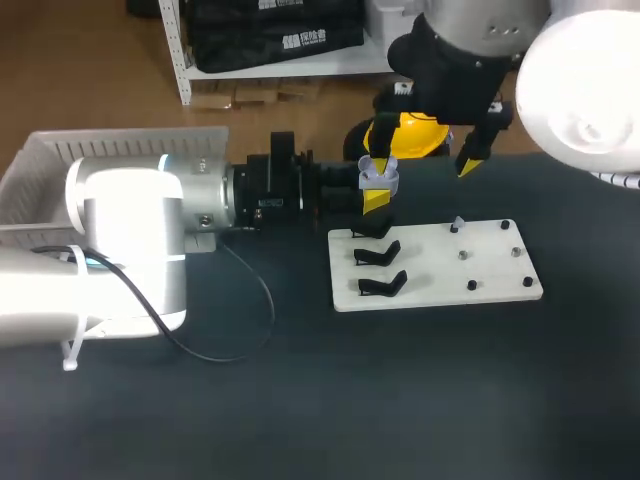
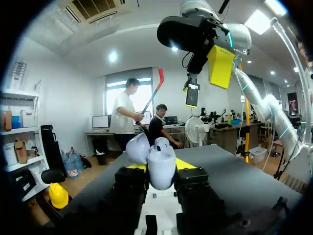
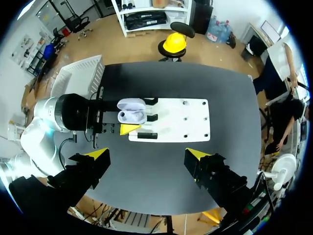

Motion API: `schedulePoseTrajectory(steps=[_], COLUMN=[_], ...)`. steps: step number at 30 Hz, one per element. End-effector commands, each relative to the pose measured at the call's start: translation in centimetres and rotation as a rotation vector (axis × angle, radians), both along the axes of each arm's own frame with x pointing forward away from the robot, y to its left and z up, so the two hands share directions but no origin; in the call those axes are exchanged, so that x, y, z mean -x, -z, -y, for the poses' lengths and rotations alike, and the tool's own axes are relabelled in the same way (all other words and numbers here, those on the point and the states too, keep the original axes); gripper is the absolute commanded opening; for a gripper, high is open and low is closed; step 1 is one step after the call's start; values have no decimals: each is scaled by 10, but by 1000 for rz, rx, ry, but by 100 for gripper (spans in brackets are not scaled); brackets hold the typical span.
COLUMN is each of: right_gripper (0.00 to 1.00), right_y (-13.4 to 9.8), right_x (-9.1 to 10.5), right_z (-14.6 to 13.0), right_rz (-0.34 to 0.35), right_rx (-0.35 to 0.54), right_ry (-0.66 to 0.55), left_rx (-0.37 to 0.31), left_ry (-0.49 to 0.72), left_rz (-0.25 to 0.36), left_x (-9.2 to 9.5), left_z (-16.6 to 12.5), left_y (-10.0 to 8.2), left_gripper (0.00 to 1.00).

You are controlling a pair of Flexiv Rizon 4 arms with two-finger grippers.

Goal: Pick up each earbud case from the left stands, insert the matching earbuds, close the lid, and place the case in the box.

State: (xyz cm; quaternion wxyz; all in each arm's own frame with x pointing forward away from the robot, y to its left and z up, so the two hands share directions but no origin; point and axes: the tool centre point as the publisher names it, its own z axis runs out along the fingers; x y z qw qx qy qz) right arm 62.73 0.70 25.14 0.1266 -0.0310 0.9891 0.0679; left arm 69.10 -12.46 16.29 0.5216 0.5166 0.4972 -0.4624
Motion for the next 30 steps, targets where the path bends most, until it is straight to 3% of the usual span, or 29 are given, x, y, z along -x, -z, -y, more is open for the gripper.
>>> schedulePoseTrajectory(steps=[1, 7, 12, 17, 22, 30], right_gripper=[100, 100, 100, 100, 100, 100], right_y=[4, 13, 34, 72, 105, 137], right_x=[0, -19, -34, -53, -68, -90], right_z=[25, 47, 68, 84, 90, 92], right_rz=[48, 108, 87, 25, 15, 51], right_rx=[9, 42, 82, 19, 8, -56], right_ry=[11, 8, 55, 136, 196, 256], left_rx=[5, 5, 5, 5, 5, 5], left_ry=[-9, -9, -9, -9, -9, -9], left_rz=[6, 6, 6, 6, 6, 6], left_x=[2, 2, 2, 2, 2, 2], left_z=[1, 1, 1, 1, 1, 1], left_y=[1, 1, 1, 1, 1, 1], left_gripper=[0, 0, 0, 0, 0, 0])
